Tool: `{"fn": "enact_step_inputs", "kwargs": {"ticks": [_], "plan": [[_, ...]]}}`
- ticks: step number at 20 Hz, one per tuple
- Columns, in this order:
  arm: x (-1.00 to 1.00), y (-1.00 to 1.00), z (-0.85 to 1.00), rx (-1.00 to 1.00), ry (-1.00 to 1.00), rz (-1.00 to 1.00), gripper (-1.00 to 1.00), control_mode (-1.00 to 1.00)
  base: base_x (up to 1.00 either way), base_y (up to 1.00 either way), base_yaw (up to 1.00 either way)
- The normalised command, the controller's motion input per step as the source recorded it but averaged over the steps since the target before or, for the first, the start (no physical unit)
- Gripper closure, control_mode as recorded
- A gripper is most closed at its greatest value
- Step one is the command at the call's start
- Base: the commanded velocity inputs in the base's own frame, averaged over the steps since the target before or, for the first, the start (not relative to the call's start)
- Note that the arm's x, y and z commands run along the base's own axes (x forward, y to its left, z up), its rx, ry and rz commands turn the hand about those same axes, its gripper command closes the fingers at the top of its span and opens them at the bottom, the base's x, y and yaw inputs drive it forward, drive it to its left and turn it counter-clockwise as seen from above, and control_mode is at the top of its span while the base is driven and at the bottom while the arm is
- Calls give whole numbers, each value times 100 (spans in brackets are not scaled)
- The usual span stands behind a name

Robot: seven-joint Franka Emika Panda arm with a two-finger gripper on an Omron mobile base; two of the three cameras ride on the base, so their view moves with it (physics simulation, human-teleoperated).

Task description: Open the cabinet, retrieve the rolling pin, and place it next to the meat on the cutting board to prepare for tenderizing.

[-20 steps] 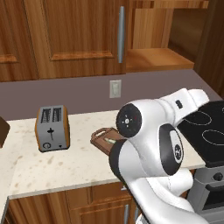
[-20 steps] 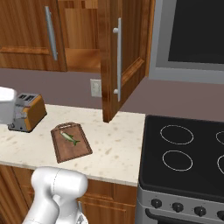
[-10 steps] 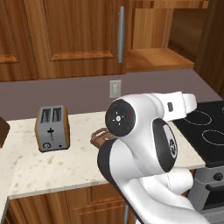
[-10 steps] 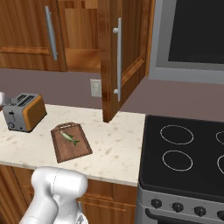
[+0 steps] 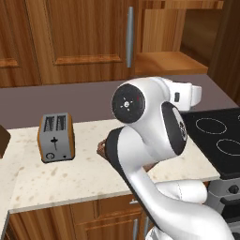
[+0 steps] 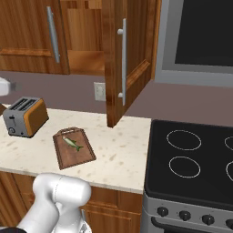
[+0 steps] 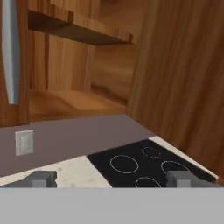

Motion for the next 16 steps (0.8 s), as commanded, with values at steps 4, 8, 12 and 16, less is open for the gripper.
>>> {"fn": "enact_step_inputs", "kwargs": {"ticks": [4, 8, 12, 16], "plan": [[31, -4, 25, 4, -27, 0, -100, -100, 0, 0, 0], [28, -10, 19, 0, -26, 0, -100, -100, 0, 0, 0], [33, -4, 18, 0, -21, 0, -100, -100, 0, 0, 0], [38, -3, 17, 0, -16, 0, -100, -100, 0, 0, 0]]}}
